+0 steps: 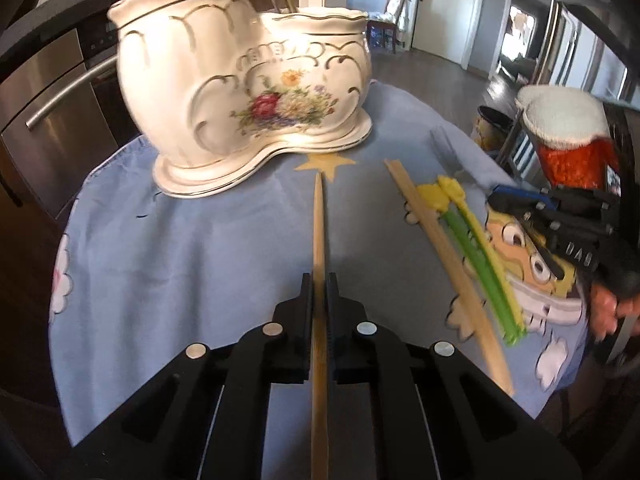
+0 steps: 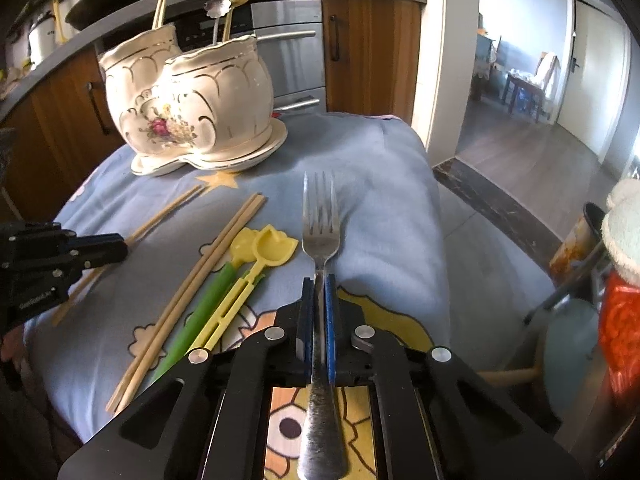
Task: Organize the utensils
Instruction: 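Grasp a wooden chopstick with the left gripper while the right gripper grasps a silver fork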
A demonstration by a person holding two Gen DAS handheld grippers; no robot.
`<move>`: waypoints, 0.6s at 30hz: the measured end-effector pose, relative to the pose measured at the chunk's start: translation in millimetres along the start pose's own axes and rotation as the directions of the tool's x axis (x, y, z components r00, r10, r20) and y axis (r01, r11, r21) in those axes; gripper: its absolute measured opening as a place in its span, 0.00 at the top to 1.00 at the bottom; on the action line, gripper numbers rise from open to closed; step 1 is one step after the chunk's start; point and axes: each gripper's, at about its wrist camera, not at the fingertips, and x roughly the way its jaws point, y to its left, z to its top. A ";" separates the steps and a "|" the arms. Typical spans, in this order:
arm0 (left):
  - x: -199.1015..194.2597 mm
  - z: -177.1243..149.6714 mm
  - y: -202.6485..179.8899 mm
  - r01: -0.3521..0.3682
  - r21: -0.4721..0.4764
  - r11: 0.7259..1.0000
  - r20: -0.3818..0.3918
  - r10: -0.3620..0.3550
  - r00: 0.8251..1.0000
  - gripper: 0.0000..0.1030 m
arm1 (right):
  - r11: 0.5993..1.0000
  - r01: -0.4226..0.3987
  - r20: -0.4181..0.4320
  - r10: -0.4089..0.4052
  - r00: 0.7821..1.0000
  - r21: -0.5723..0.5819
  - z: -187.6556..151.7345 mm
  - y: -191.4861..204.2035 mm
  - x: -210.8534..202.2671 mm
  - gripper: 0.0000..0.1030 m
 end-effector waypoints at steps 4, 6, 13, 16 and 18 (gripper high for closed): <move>-6.9 -5.8 8.3 0.004 0.031 0.999 -0.029 -0.003 1.000 0.94 | 0.999 -0.016 -0.028 0.015 1.000 -0.028 3.2 1.3 -3.1 0.94; -7.5 -10.8 7.0 0.001 0.056 0.998 -0.042 0.002 0.999 0.94 | 0.999 -0.015 -0.045 0.013 0.999 -0.039 4.2 2.1 -1.3 0.94; -6.3 -17.8 10.1 0.011 0.048 0.999 -0.048 -0.009 0.999 0.93 | 0.998 0.003 -0.079 -0.008 0.997 -0.057 6.9 5.5 3.2 0.94; -8.8 -21.6 14.2 0.016 0.044 0.999 -0.046 -0.014 0.999 0.93 | 0.999 -0.007 -0.092 0.002 0.996 -0.047 7.2 2.8 6.6 0.94; -10.7 -21.7 17.9 0.024 0.037 0.999 -0.042 -0.023 0.999 0.93 | 0.999 -0.012 -0.086 0.008 0.996 -0.045 8.2 2.4 8.0 0.94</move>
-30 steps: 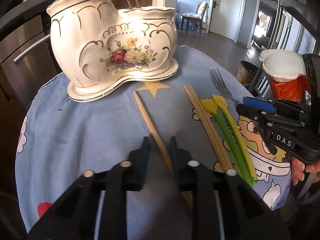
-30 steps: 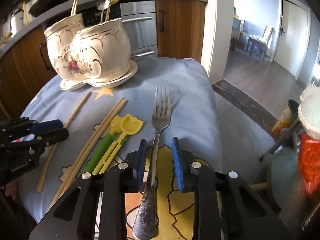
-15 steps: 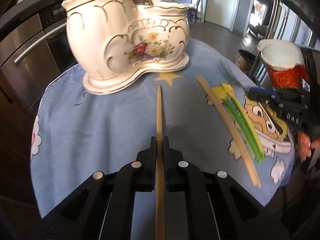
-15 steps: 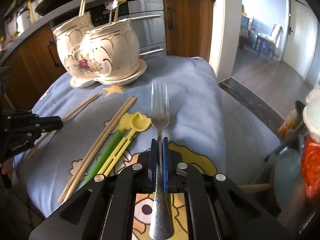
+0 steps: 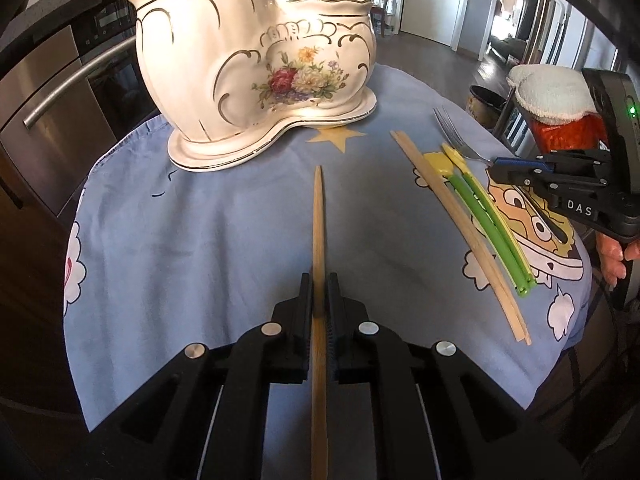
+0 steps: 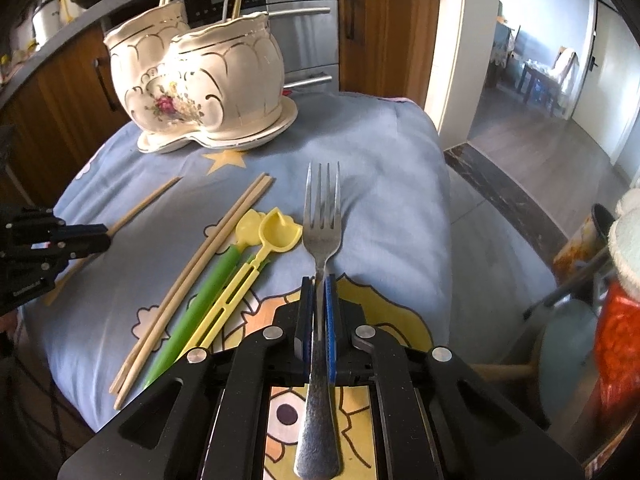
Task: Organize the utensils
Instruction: 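Grasp a wooden chopstick with the left gripper while the right gripper grasps a silver fork, then lift the chopstick and silver fork and carry them over the holder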
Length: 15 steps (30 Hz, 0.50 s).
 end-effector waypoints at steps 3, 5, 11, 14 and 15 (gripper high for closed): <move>0.7 1.1 2.5 0.010 -0.008 1.000 0.013 -0.010 1.000 0.93 | 1.000 -0.006 0.023 0.006 1.000 -0.005 -1.0 0.8 -1.7 0.94; 1.0 1.2 2.0 0.013 -0.002 1.000 0.016 -0.013 1.000 0.94 | 1.000 -0.013 0.040 0.013 0.999 -0.009 -1.2 2.5 -4.8 0.94; -14.9 2.5 5.5 0.015 0.014 1.000 0.057 -0.016 0.998 0.94 | 1.000 -0.025 0.133 0.026 0.991 -0.005 6.2 4.8 -27.9 0.94; -27.7 4.9 7.9 0.012 0.022 1.000 0.094 -0.013 0.995 0.94 | 0.999 -0.034 0.187 0.036 0.982 -0.011 12.5 8.1 -41.2 0.94; -33.3 6.0 8.9 0.008 0.025 1.000 0.111 -0.011 0.994 0.94 | 0.999 -0.036 0.203 0.038 0.978 -0.014 14.2 9.8 -45.2 0.94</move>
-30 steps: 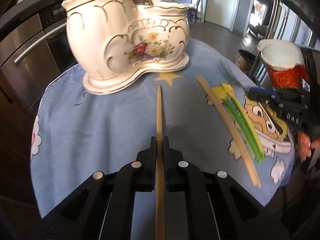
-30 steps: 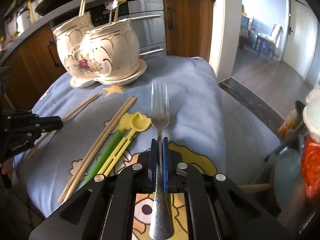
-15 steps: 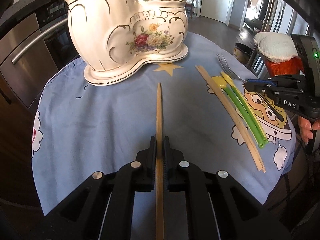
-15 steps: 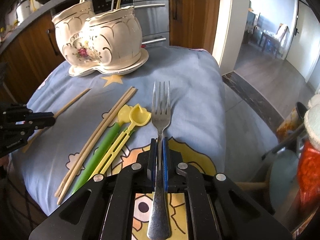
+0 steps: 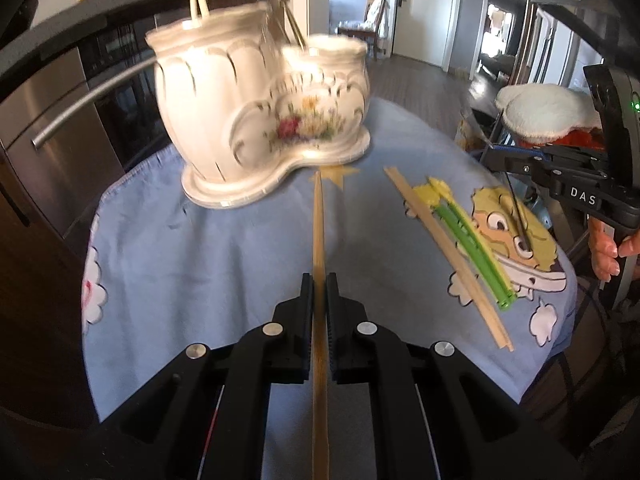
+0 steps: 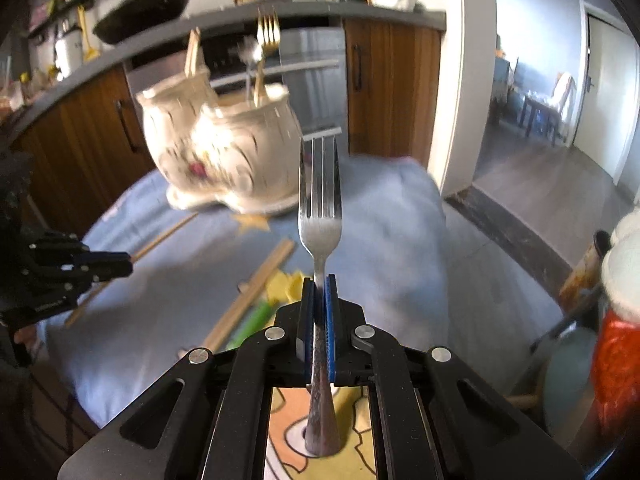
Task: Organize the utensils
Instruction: 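Lift the chopstick and silver fork and carry them over the holder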
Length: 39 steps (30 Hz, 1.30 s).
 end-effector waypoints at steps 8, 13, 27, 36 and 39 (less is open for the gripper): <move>-42.5 9.7 1.6 -0.006 0.000 1.000 0.217 0.005 0.976 0.94 | 0.999 -0.018 0.123 0.023 0.992 -0.042 20.1 22.2 -23.5 0.94; -69.5 18.8 2.9 -0.012 -0.026 1.000 0.373 0.020 0.928 0.94 | 0.998 -0.043 0.210 0.051 0.976 -0.042 40.7 29.4 -39.7 0.94; -89.9 74.5 39.3 -0.008 -0.107 0.994 0.519 0.063 0.852 0.94 | 0.993 -0.095 0.300 0.111 0.948 -0.067 106.8 43.9 -43.6 0.94; -89.9 133.1 66.6 -0.005 -0.125 0.992 0.606 0.080 0.792 0.94 | 0.995 -0.084 0.379 0.096 0.920 -0.048 151.5 44.4 -34.3 0.94; -80.5 147.6 67.2 -0.012 -0.117 0.993 0.619 0.083 0.781 0.94 | 0.996 -0.080 0.389 0.086 0.917 -0.032 157.9 42.2 -26.6 0.94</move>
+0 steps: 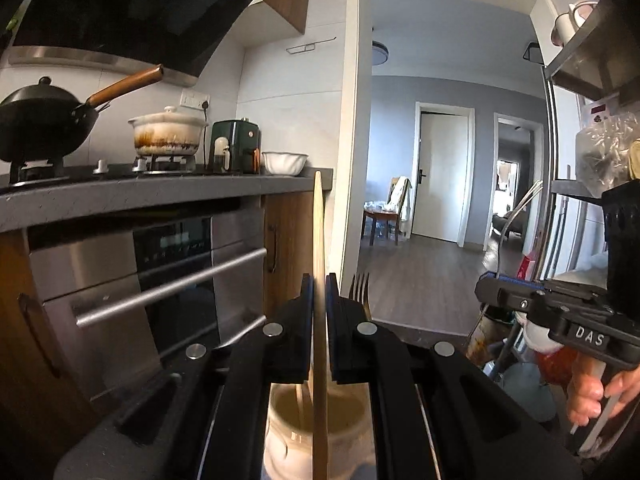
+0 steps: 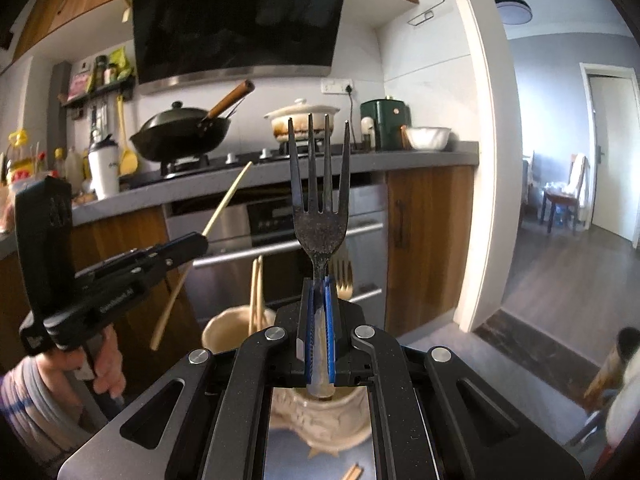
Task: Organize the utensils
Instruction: 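Lift the chopstick and silver fork and carry them over the holder, then drop the chopstick and fork into the holder cups, opening both grippers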
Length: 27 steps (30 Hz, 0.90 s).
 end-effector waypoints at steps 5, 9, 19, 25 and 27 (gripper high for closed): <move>23.8 -1.2 -5.8 0.001 0.027 1.000 0.032 -0.002 0.999 0.94 | 1.000 0.017 -0.003 -0.017 1.000 0.002 -6.1 -5.0 21.5 0.94; 42.3 -9.2 -8.7 0.001 0.030 1.000 0.029 -0.001 1.000 0.94 | 1.000 0.015 -0.028 -0.014 0.999 0.020 -15.5 -11.2 38.9 0.94; 56.4 -37.3 -10.8 -0.001 0.069 0.998 -0.023 0.002 1.000 0.94 | 1.000 -0.001 -0.145 0.005 0.989 0.024 -45.3 -16.1 68.7 0.94; 48.5 -53.8 -8.2 0.017 0.061 0.998 -0.059 -0.013 0.998 0.94 | 1.000 -0.006 -0.201 0.012 0.980 0.030 -58.9 -15.2 78.3 0.94; 47.6 -57.9 -7.9 0.023 0.064 0.998 -0.069 -0.018 0.997 0.94 | 1.000 0.004 -0.213 0.003 0.977 0.031 -62.7 -14.5 80.2 0.94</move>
